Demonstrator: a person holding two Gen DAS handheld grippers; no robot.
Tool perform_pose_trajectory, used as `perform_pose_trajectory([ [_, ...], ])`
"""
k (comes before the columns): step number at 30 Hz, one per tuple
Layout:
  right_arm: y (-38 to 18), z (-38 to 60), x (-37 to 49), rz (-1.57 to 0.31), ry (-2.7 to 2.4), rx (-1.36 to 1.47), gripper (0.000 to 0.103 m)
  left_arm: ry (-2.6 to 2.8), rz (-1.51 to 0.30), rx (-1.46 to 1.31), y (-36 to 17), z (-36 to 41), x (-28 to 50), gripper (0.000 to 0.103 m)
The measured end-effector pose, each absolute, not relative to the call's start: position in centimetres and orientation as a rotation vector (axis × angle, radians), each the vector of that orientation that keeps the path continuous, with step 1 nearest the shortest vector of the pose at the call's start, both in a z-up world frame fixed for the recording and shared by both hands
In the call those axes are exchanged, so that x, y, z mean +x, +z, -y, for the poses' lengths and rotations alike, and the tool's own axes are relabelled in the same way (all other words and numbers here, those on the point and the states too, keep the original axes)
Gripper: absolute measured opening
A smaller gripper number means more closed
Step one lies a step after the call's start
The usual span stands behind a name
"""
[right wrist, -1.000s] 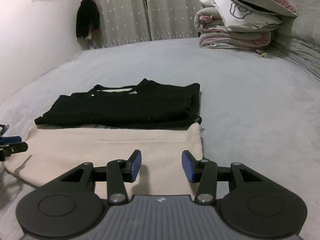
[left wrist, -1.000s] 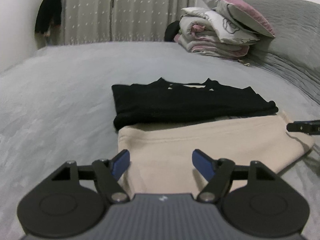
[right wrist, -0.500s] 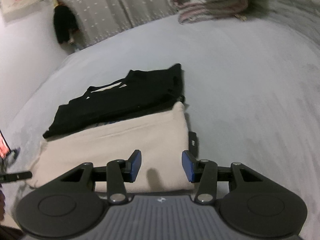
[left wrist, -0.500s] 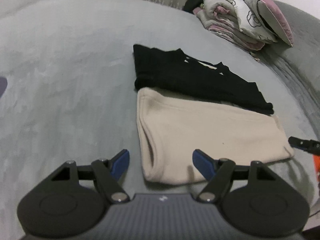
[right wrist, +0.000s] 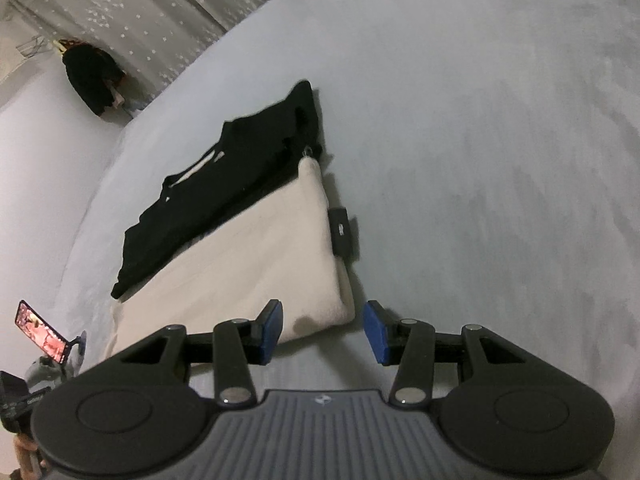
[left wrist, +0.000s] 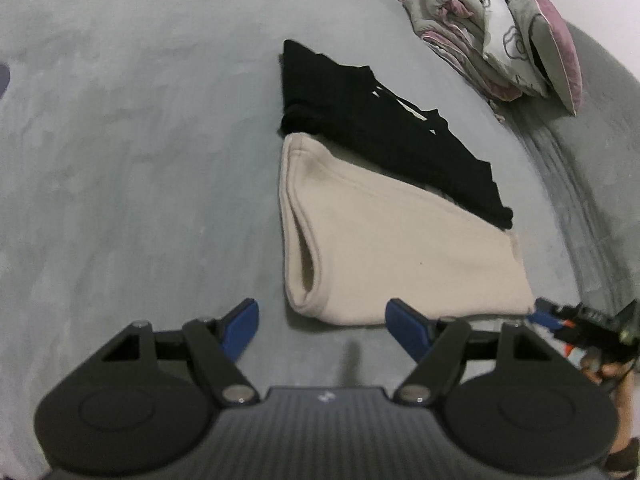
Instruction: Fold clothes
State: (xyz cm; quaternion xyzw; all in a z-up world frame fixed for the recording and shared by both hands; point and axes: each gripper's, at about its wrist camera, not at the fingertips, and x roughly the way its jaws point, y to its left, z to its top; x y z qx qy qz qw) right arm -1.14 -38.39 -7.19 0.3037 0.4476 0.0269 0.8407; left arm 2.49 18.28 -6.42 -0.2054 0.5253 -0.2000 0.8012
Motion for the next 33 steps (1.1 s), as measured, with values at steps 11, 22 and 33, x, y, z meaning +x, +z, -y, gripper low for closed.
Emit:
perform_pose_trajectory([
  [11,-7.7,38.1,-1.2,-0.996,0.102,0.665,0.045,-0.443,-1.17,-0.486,-6.6,-19.6,2.8,0.073],
  [22,-9.2,38.6,-0.9,-1.01,0.166,0.821,0.045,-0.473,-1.193,-0.56,-7.8,-19.8,3.2,0.071],
  [33,-10.3,38.9,-0.2,-0.978,0.183,0.929,0.045,-0.536,-1.188,-0.692,-9.7,-18.8,4.3,0.07],
])
